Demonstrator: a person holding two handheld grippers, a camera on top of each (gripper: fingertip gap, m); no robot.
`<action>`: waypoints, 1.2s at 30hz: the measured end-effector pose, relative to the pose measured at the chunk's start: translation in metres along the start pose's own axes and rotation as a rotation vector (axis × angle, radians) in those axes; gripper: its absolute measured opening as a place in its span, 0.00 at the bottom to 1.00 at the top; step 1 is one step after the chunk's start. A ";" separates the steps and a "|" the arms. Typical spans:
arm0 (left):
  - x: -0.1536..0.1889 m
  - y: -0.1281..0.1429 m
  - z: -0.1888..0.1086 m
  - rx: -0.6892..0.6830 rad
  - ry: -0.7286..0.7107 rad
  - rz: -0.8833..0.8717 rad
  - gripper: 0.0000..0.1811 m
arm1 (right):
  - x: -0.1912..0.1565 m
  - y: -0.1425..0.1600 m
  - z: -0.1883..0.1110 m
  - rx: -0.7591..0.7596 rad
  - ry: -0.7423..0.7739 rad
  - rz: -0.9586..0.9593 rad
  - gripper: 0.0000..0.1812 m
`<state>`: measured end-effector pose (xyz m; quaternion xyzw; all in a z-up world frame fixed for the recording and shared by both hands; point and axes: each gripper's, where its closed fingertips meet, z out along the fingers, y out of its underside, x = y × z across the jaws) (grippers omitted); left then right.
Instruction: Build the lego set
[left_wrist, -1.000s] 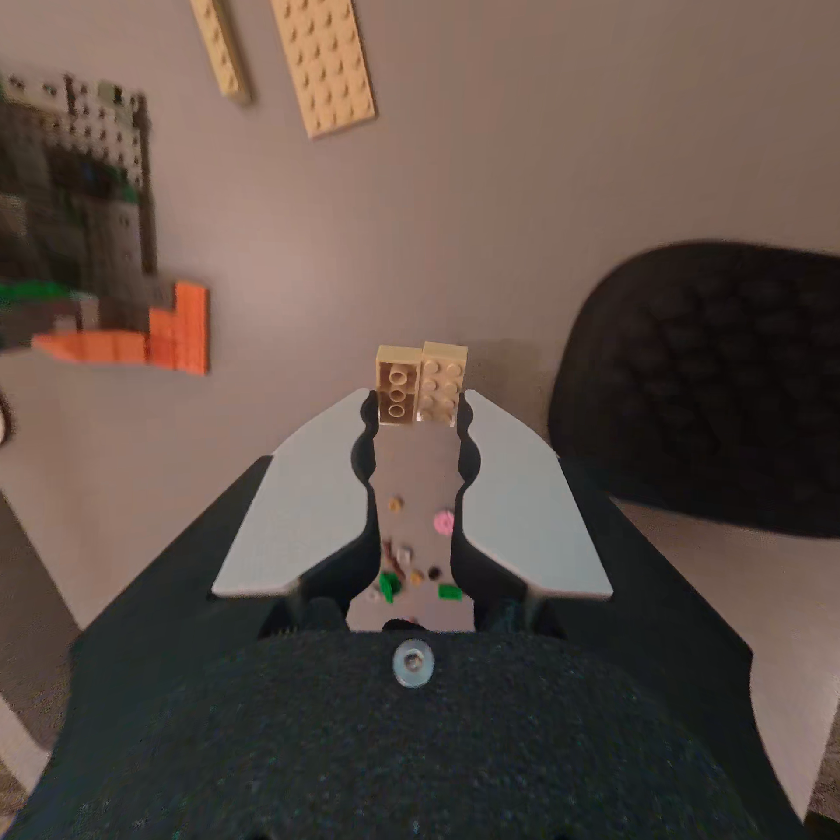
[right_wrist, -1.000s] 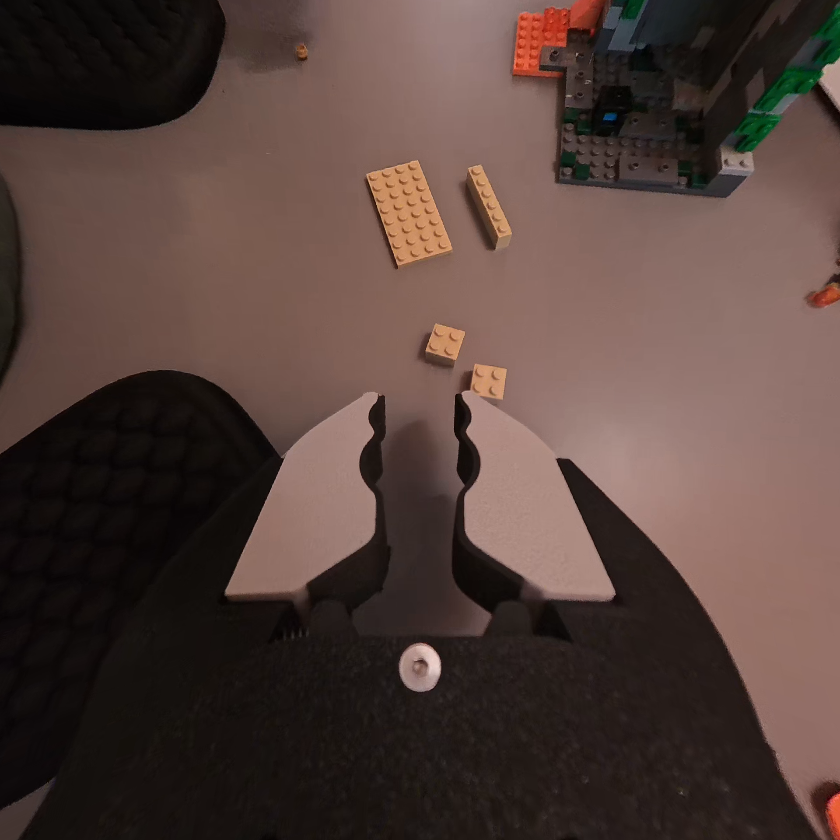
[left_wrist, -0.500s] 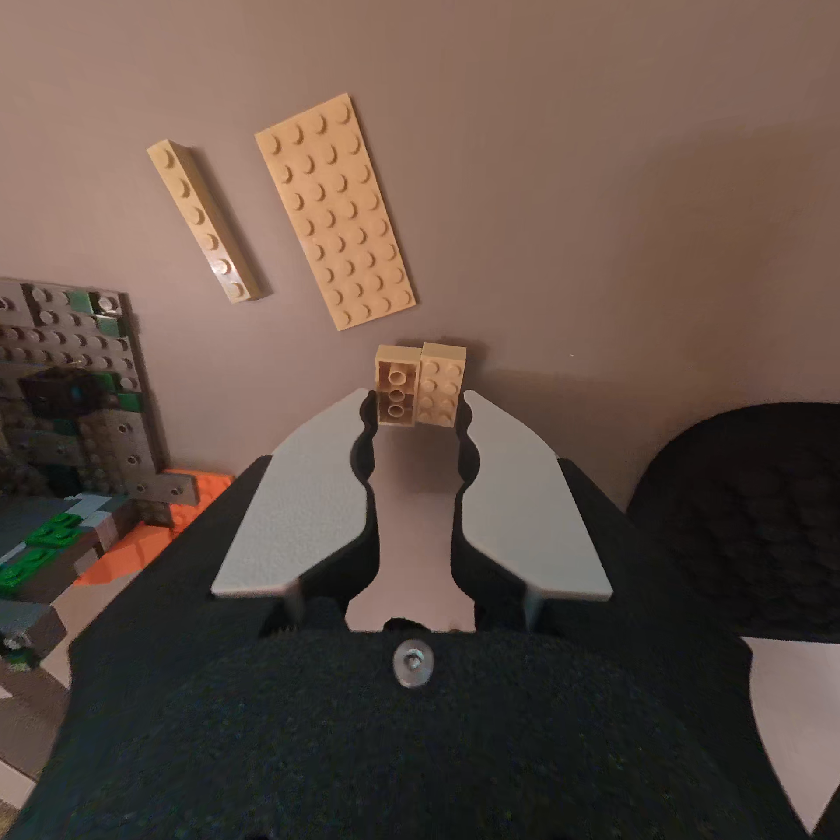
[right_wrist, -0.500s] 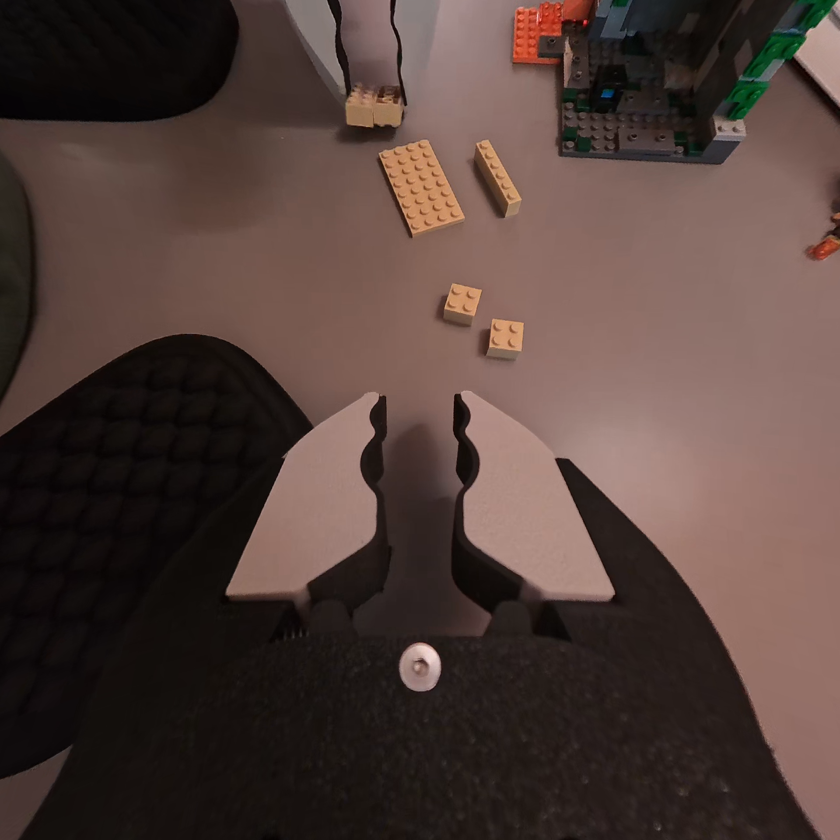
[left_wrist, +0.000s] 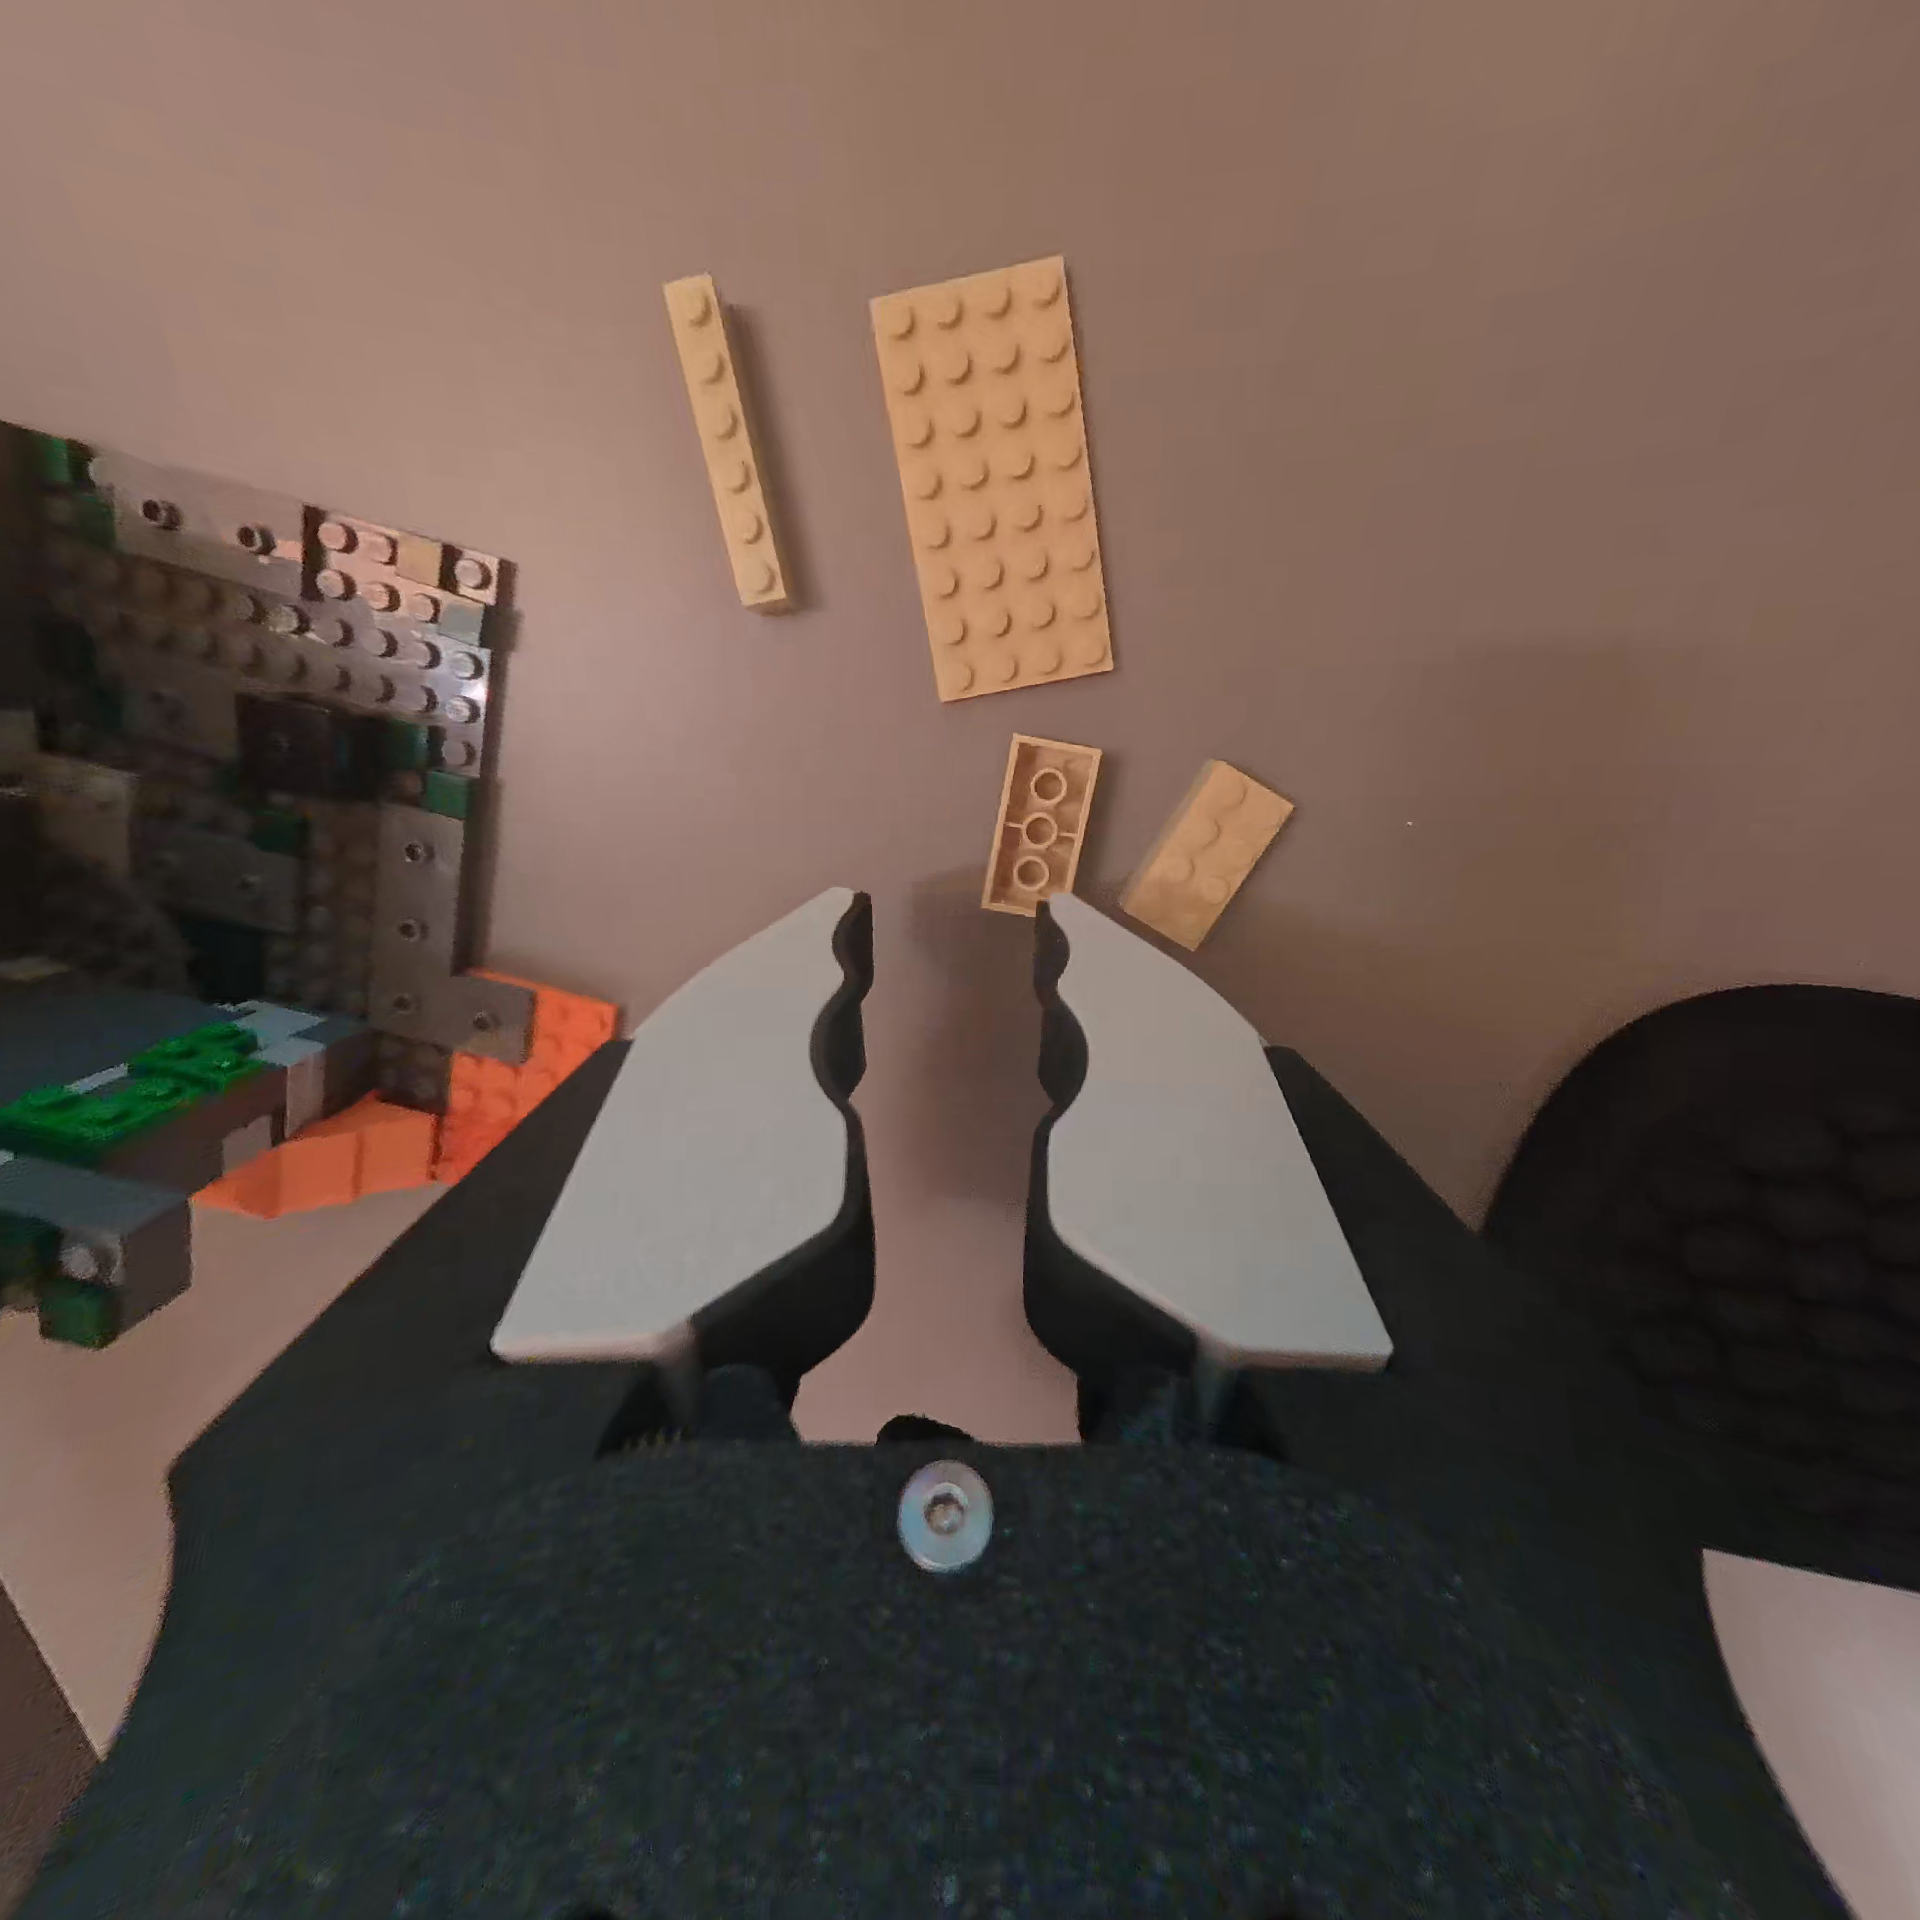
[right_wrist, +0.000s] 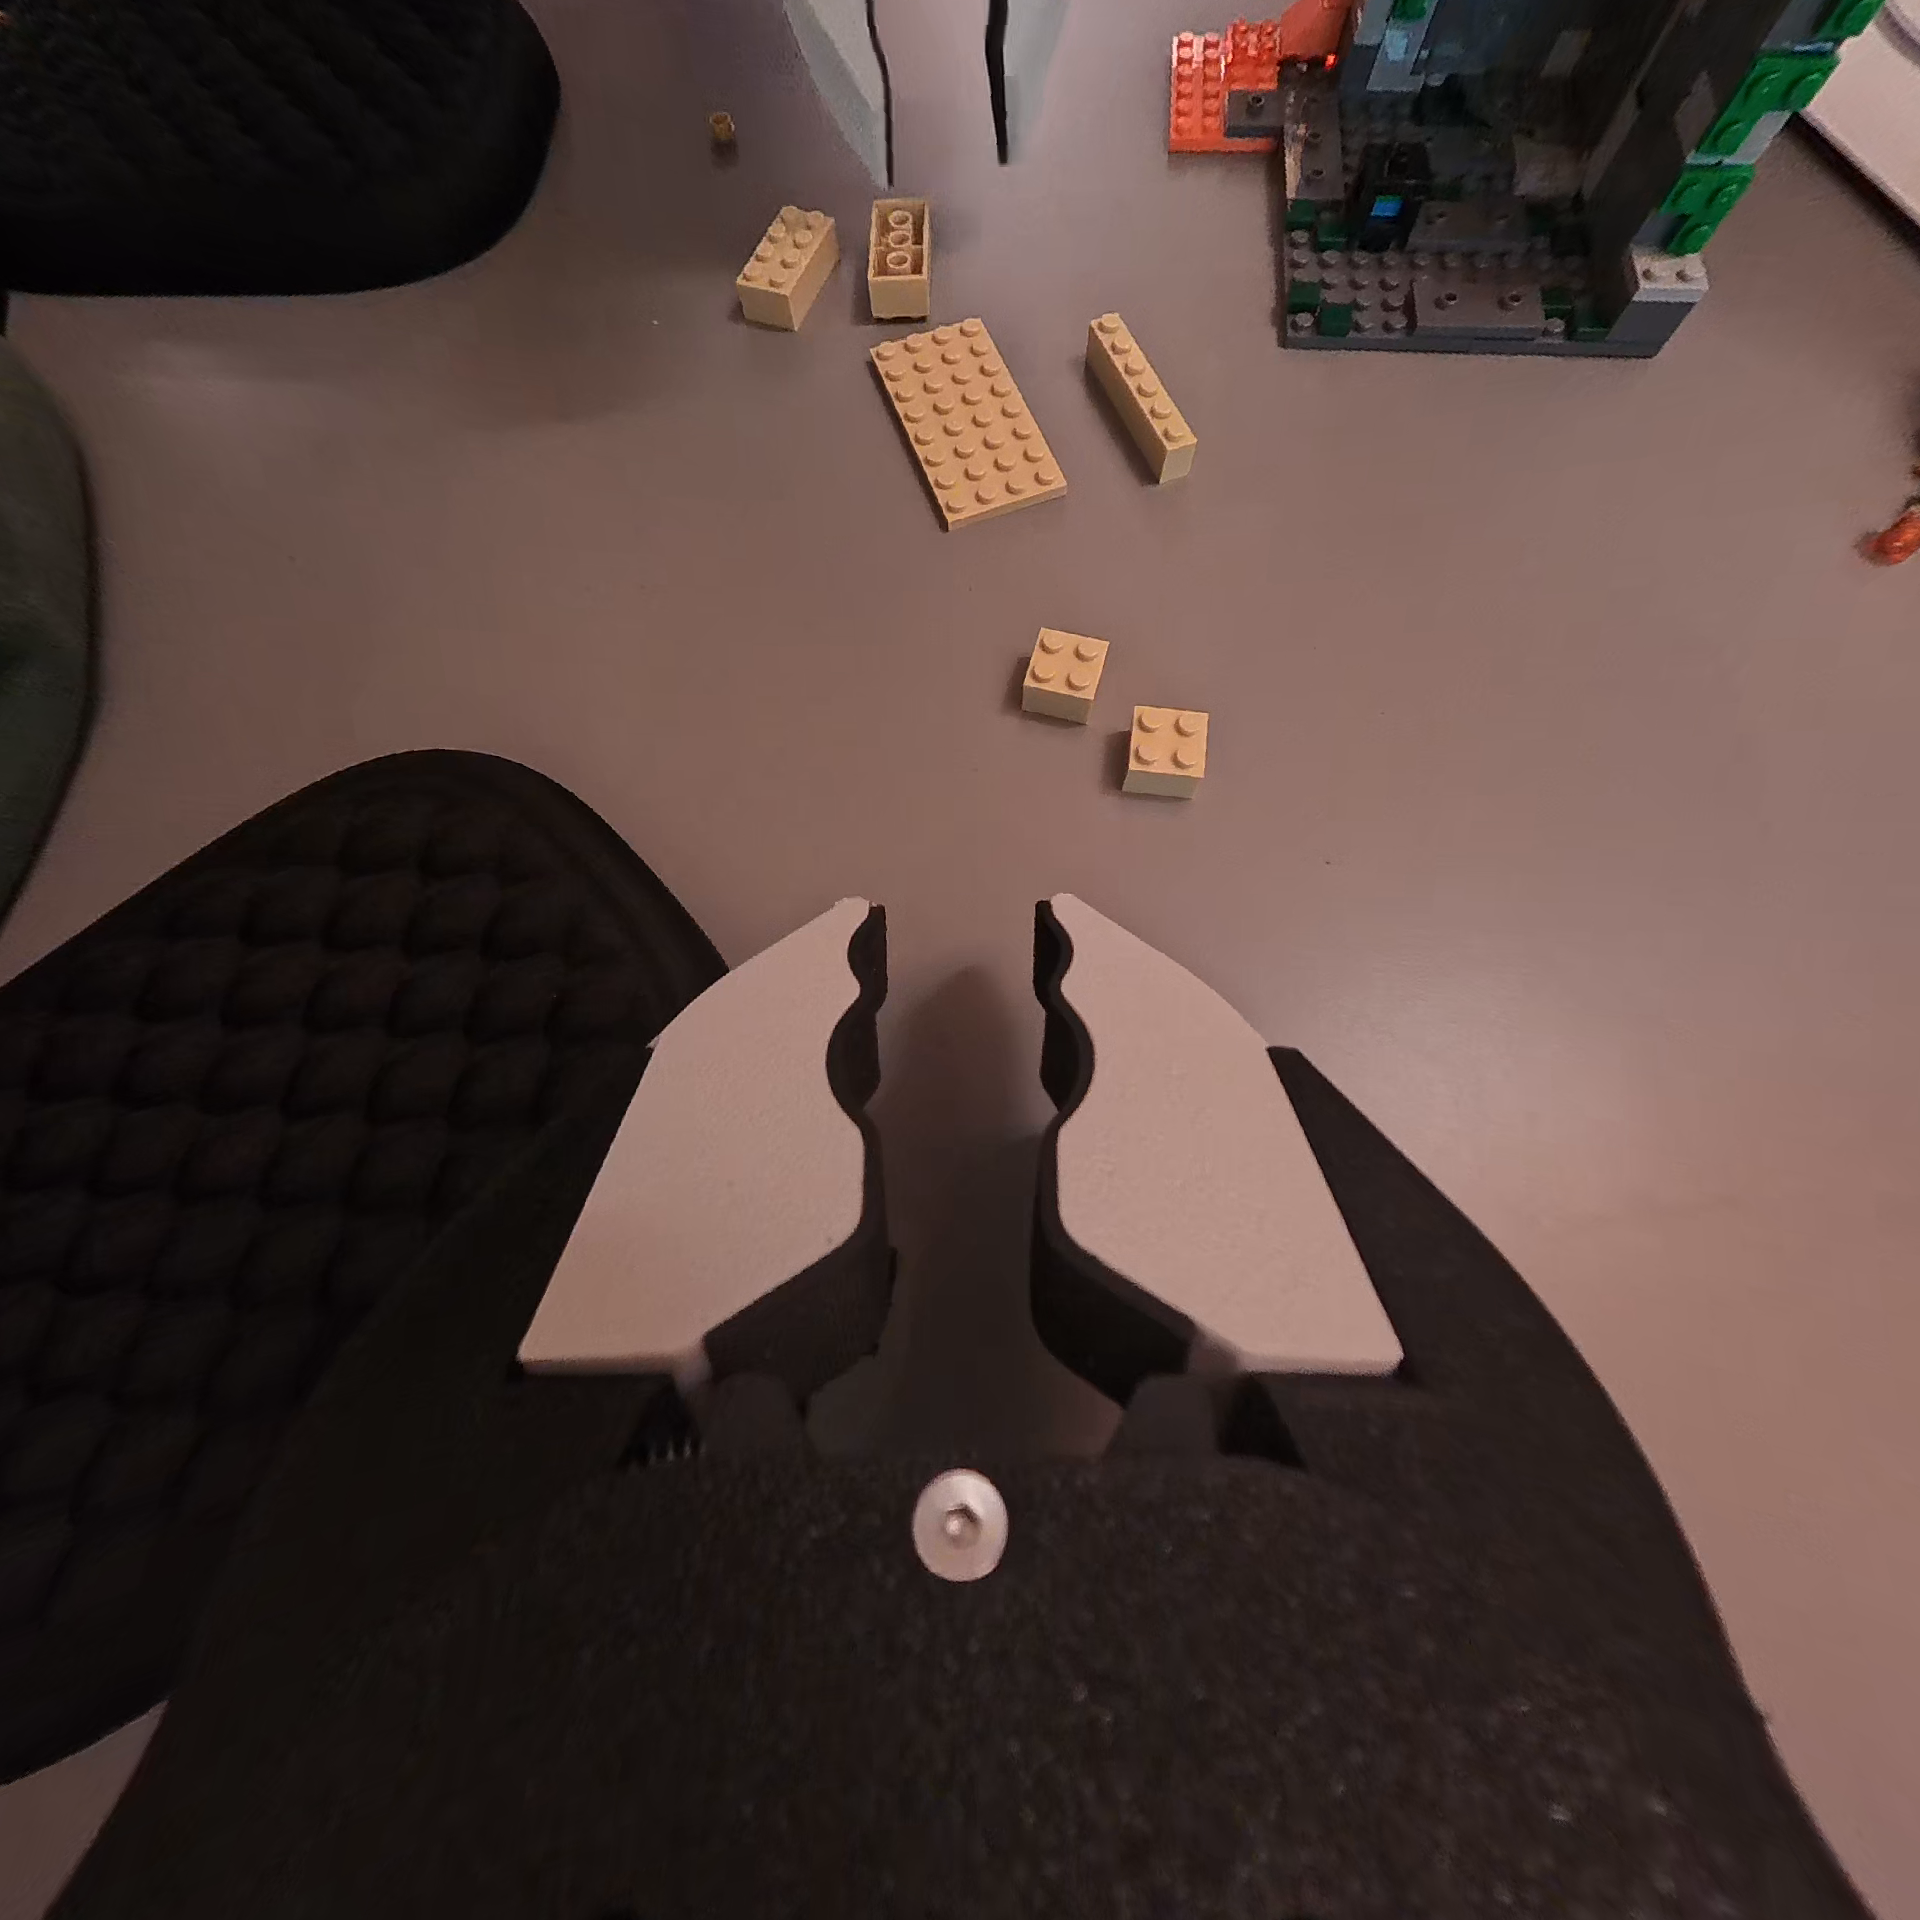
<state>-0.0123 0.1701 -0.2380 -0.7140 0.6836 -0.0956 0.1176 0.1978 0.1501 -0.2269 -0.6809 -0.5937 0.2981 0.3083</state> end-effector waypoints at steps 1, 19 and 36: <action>0.000 0.000 0.003 0.002 0.002 0.007 0.16 | 0.000 -0.001 0.000 0.003 0.000 0.000 0.15; 0.013 -0.007 0.018 0.119 0.065 -0.062 0.09 | -0.022 -0.049 0.035 0.024 -0.088 -0.130 0.15; 0.067 -0.075 -0.031 0.550 0.516 -0.298 0.09 | -0.054 -0.122 0.076 0.238 0.192 -0.810 0.07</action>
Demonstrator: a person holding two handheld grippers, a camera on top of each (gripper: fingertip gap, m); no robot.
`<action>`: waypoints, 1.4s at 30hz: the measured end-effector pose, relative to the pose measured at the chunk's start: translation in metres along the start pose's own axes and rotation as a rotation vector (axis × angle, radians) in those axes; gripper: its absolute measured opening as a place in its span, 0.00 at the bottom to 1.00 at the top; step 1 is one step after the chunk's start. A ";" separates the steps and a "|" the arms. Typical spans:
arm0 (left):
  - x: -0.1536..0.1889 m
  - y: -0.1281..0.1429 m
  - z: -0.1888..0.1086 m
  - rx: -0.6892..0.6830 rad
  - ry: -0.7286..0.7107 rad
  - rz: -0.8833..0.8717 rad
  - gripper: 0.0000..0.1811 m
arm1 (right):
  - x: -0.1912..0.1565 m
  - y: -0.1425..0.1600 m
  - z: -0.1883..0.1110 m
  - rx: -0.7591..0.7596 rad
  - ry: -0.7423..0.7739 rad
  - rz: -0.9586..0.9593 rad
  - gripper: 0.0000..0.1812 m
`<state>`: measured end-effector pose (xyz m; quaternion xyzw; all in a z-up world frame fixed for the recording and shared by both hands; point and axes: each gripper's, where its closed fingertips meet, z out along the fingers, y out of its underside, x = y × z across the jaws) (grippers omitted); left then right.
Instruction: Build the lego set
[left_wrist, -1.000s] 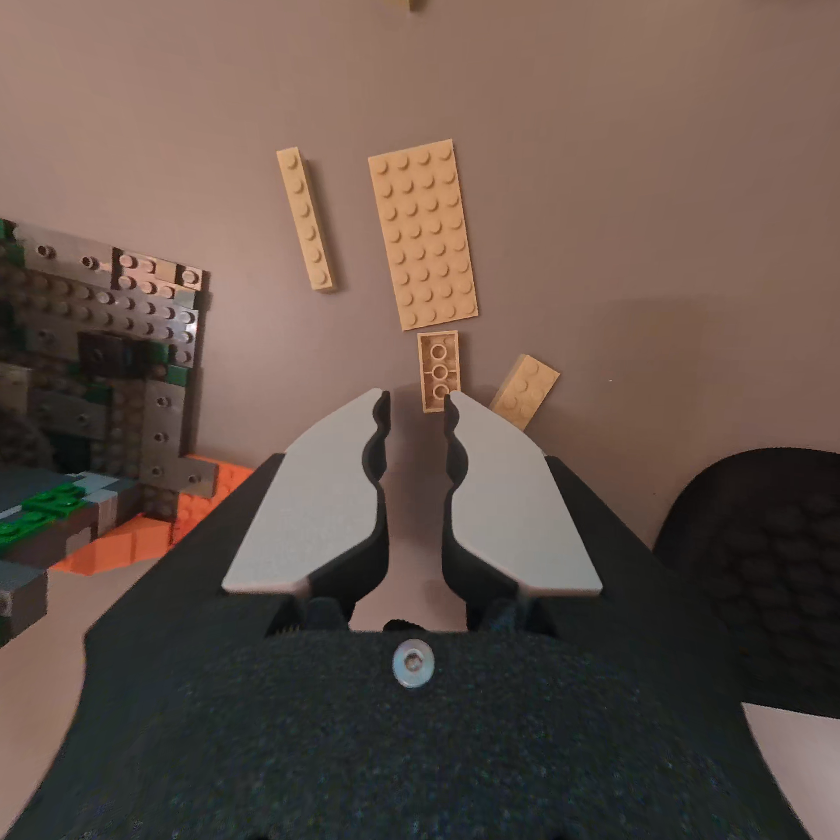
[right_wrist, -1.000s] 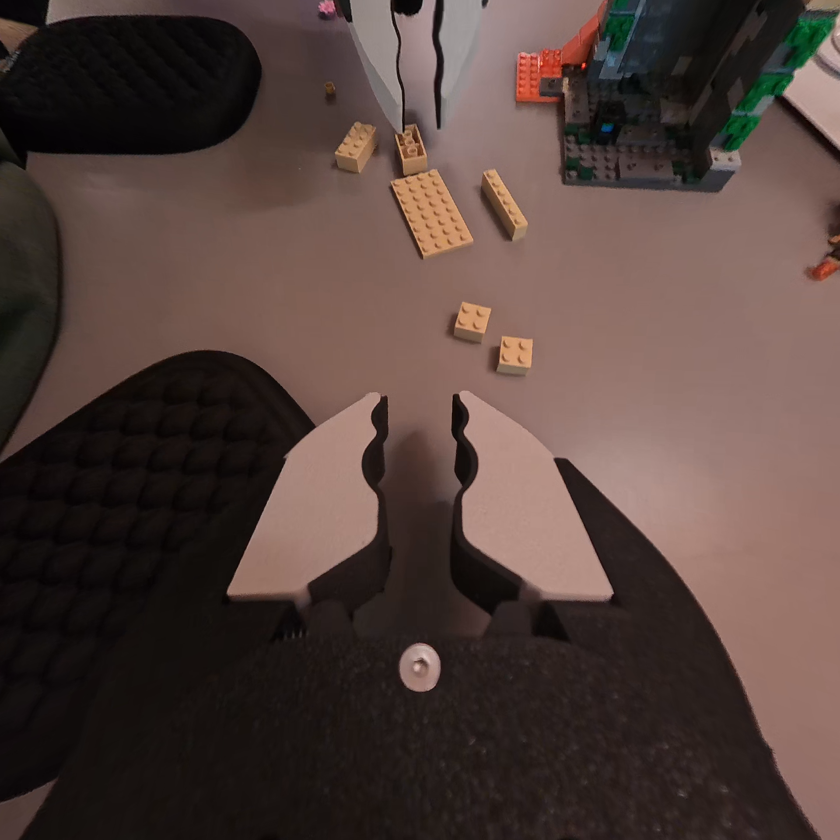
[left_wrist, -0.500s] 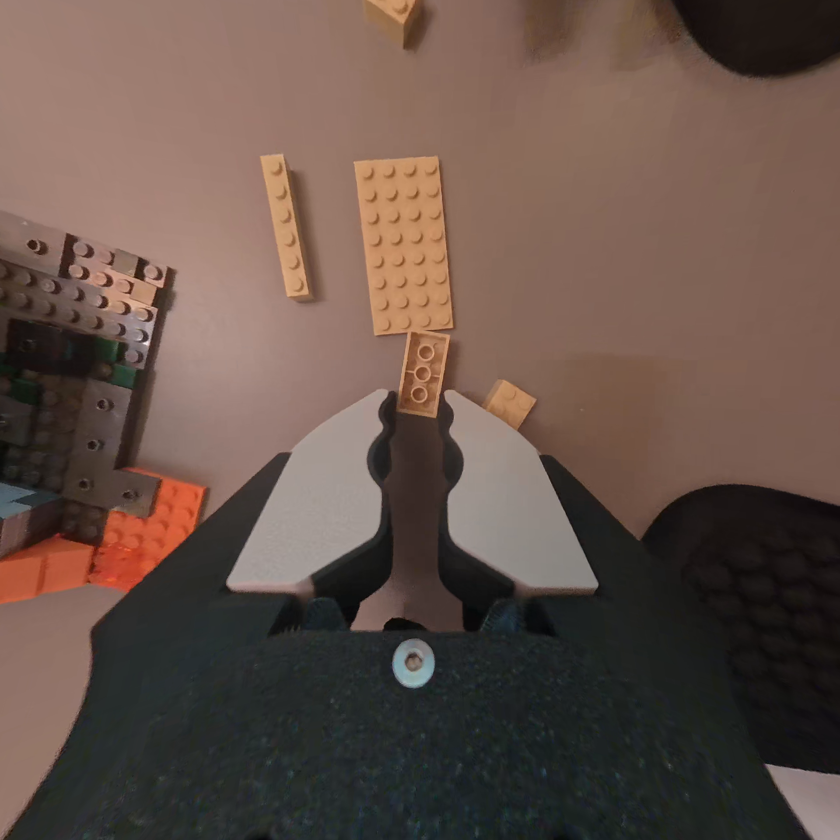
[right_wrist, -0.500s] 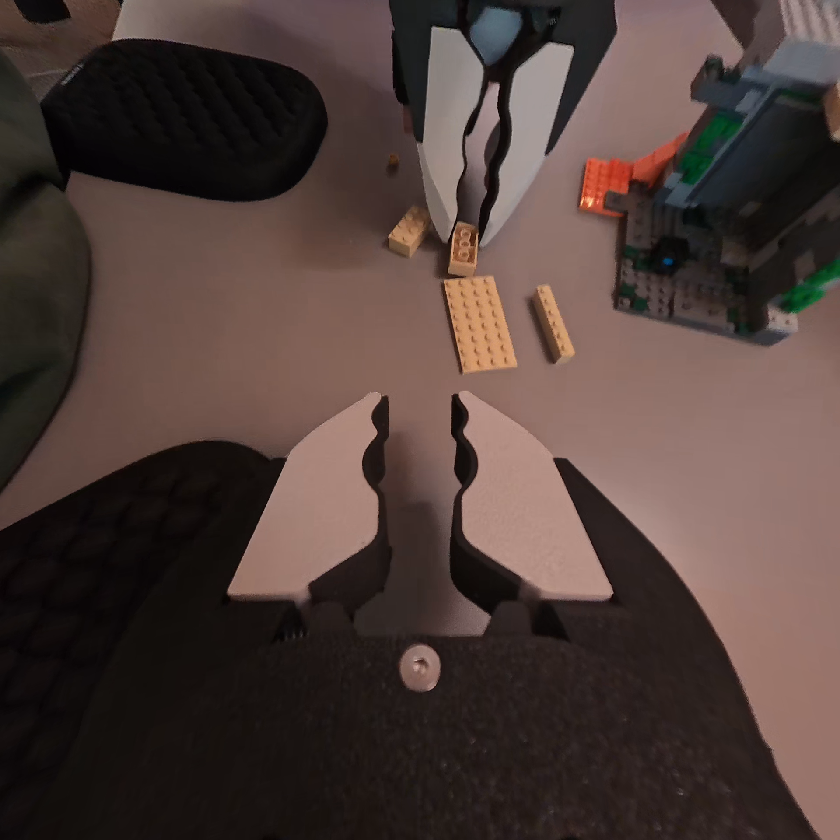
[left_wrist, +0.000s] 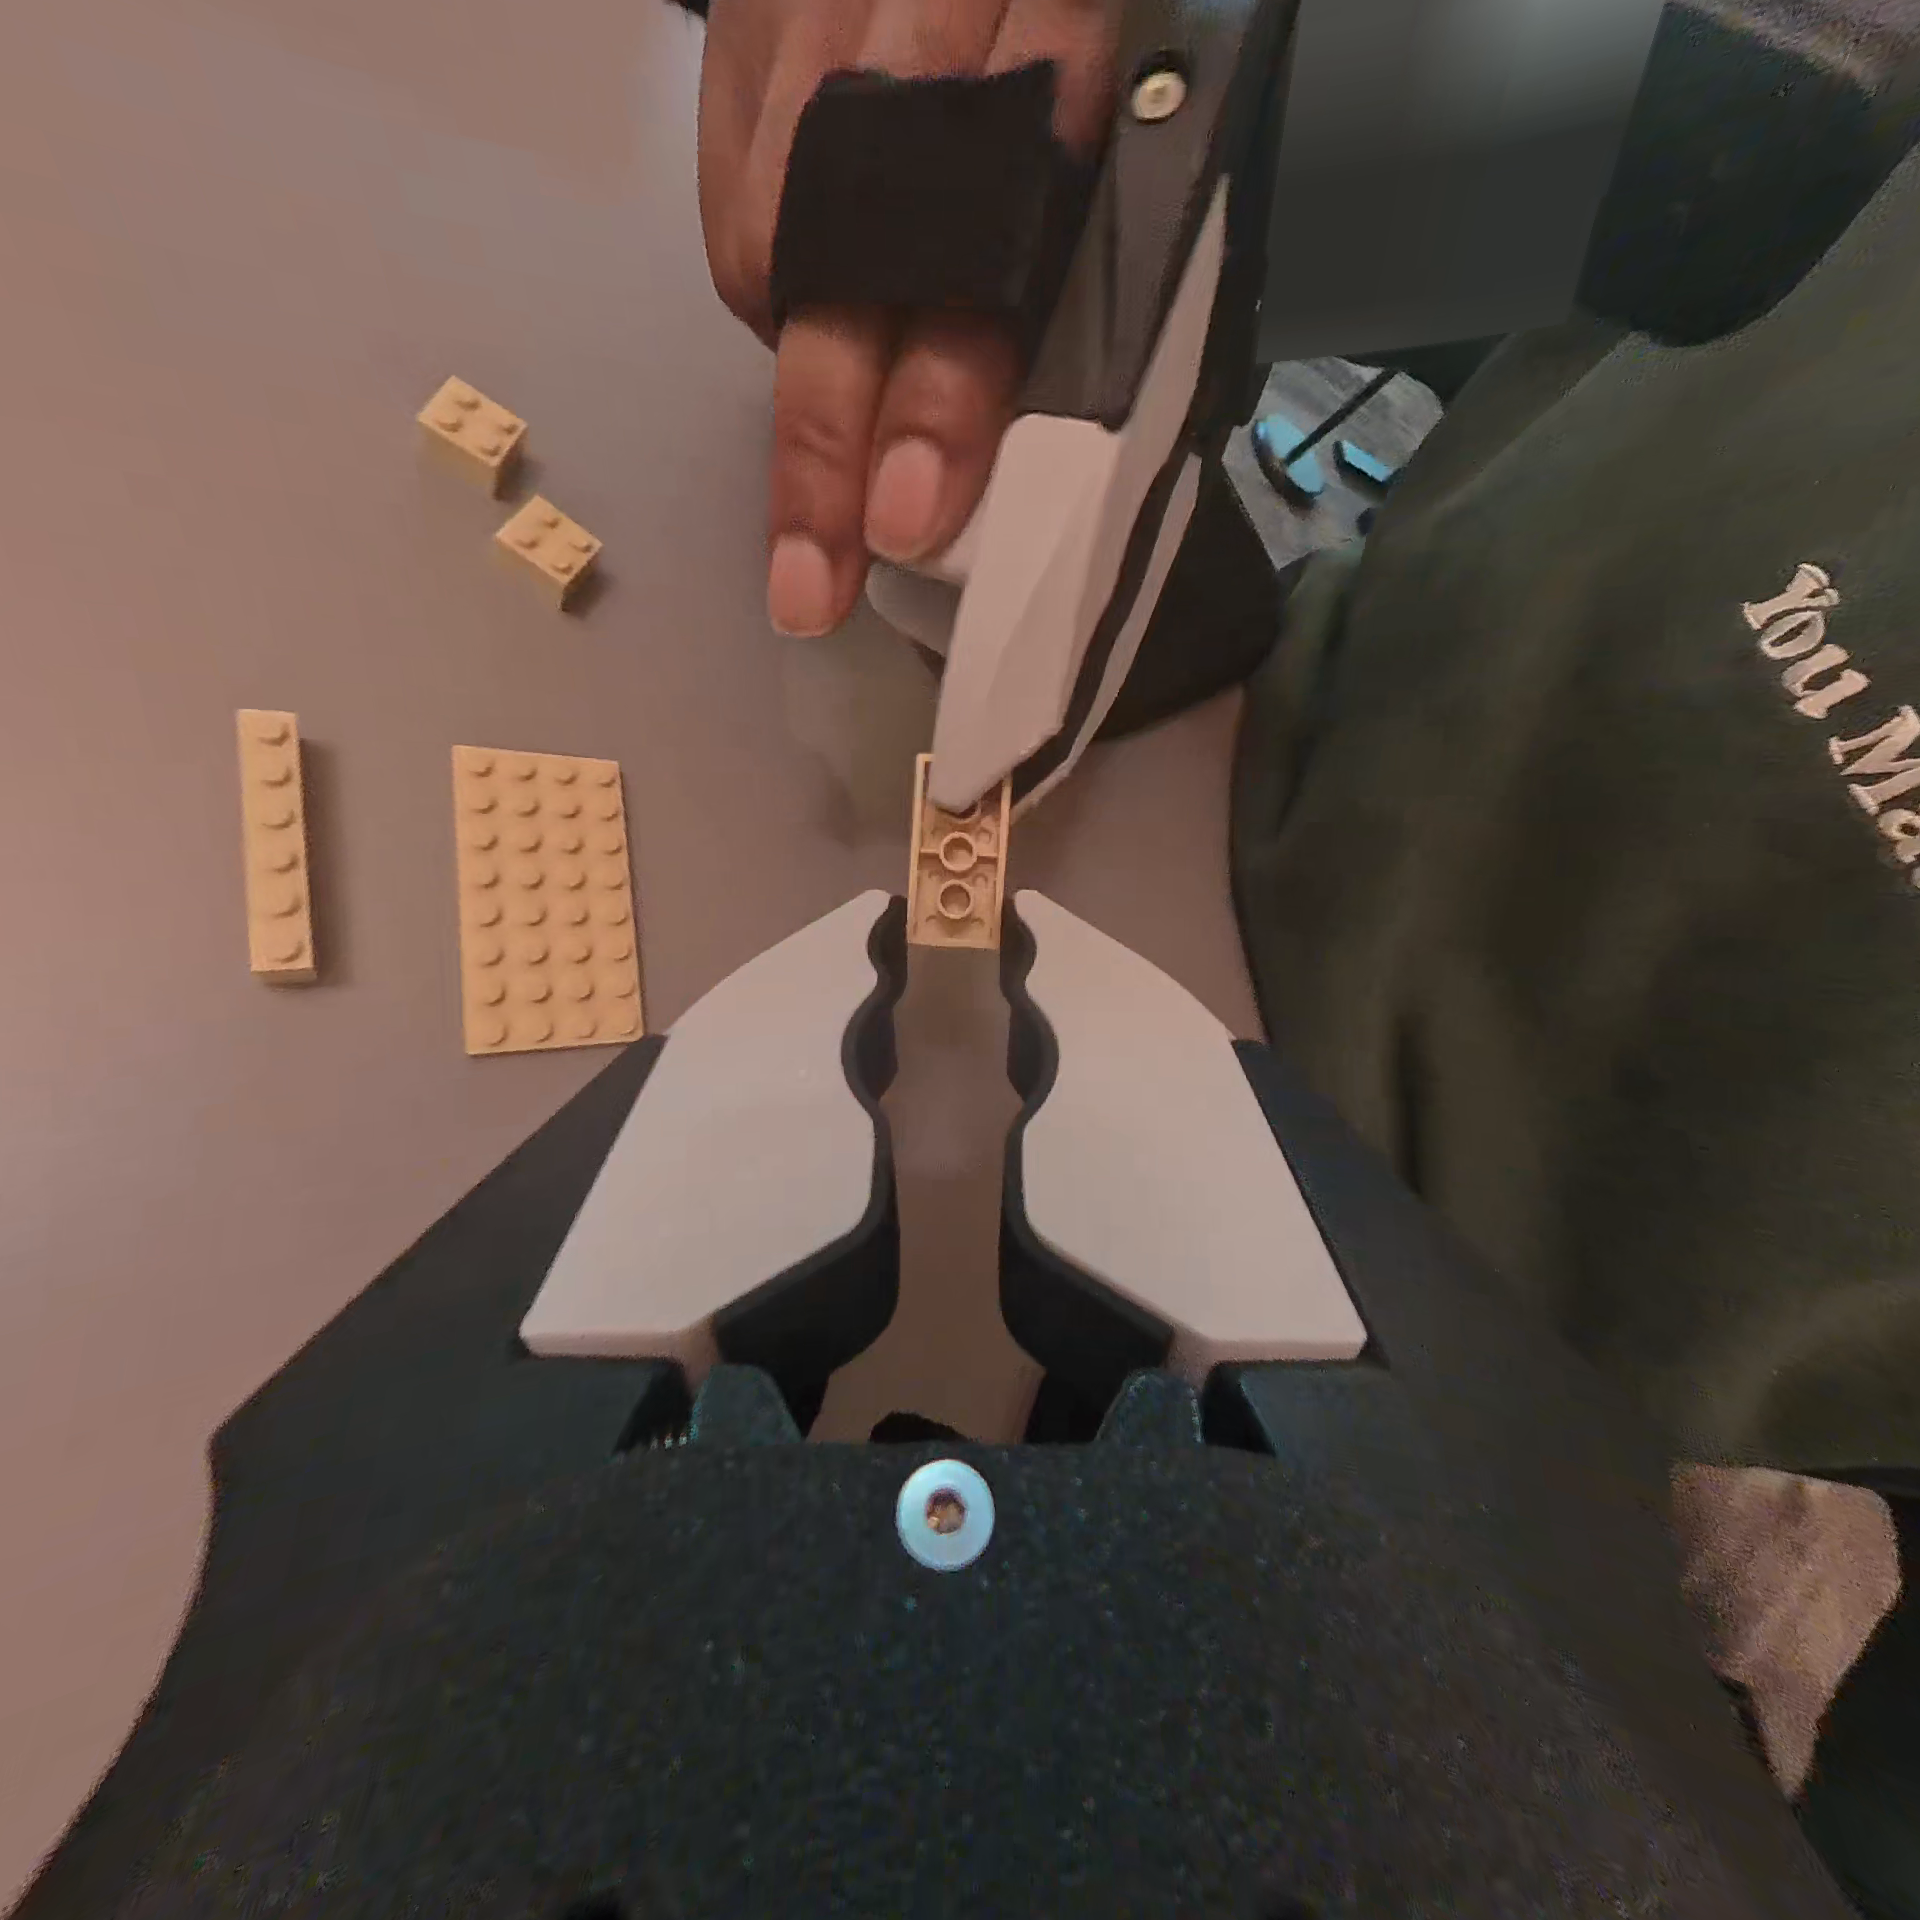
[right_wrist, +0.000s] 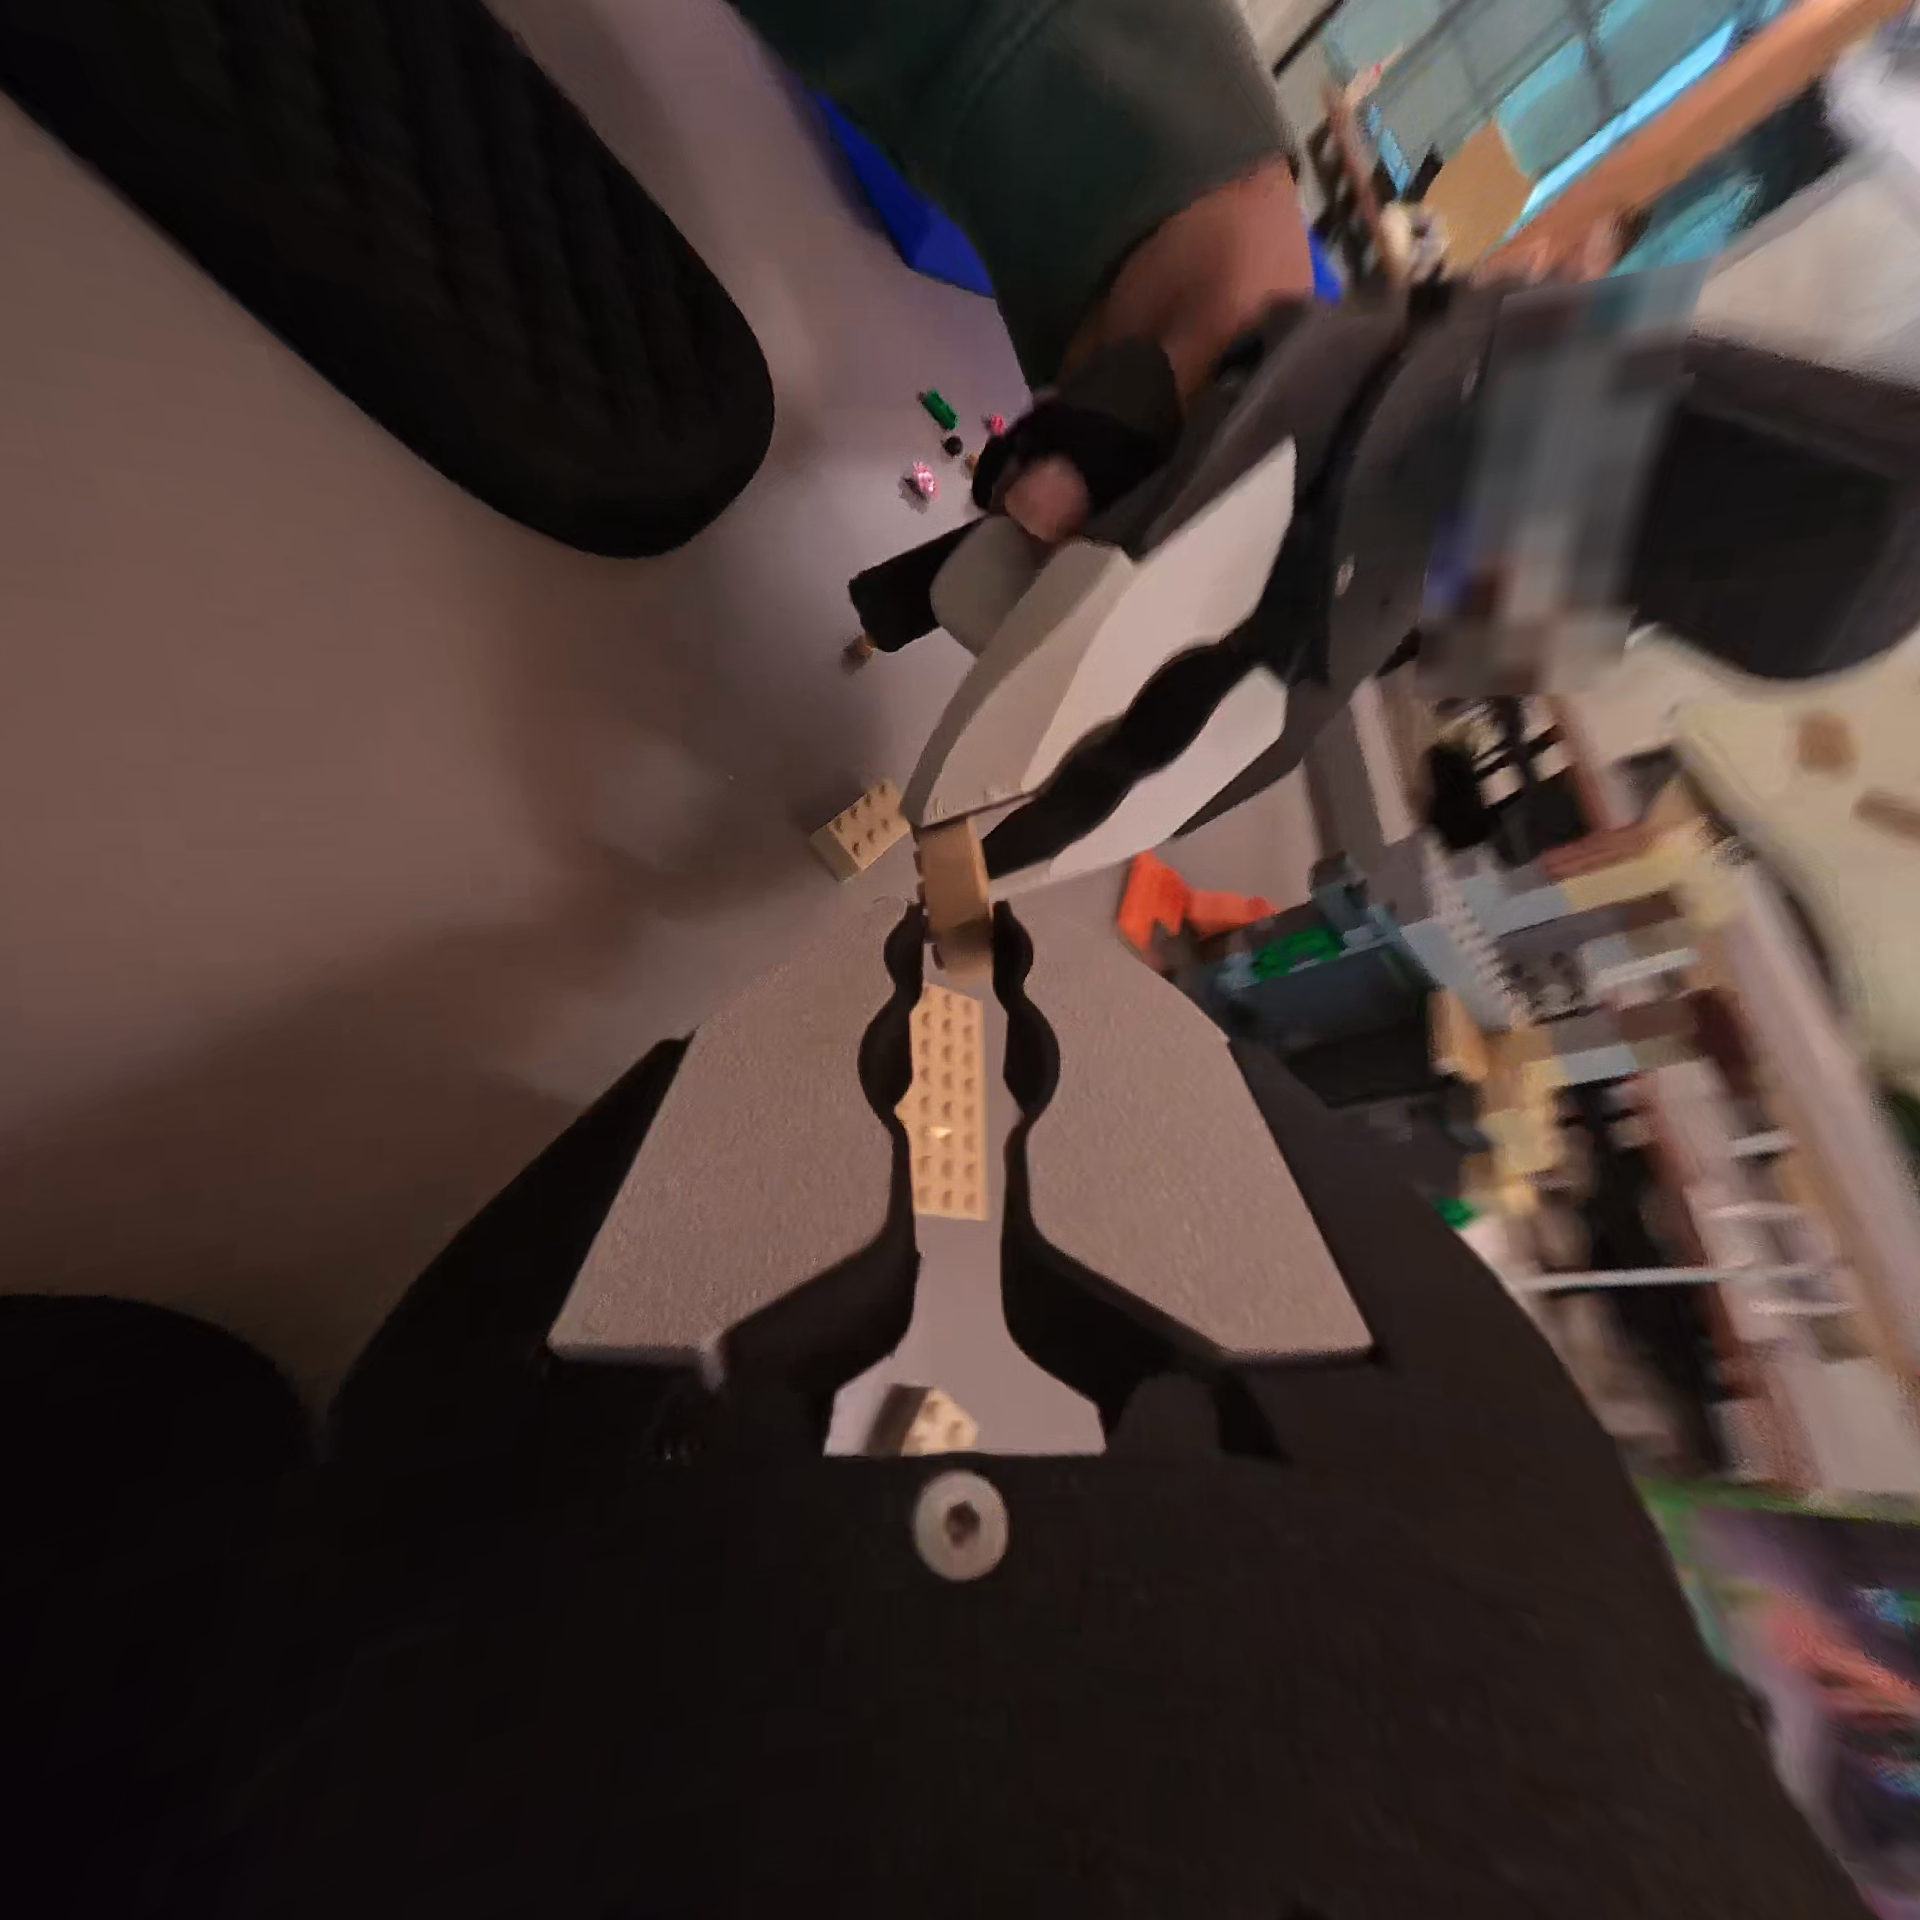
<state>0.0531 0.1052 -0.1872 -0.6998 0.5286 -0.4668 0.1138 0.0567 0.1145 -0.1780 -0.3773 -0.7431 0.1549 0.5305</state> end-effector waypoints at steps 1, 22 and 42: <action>0.001 -0.001 -0.002 0.015 -0.016 0.024 0.09 | 0.000 0.000 -0.001 0.005 -0.036 0.114 0.07; -0.042 -0.003 -0.030 -0.042 -0.768 0.677 0.09 | 0.027 0.037 -0.005 0.056 -0.337 1.458 0.14; -0.081 0.051 -0.052 -0.110 -0.527 0.279 0.14 | 0.008 0.061 -0.049 -0.058 -0.235 1.231 0.12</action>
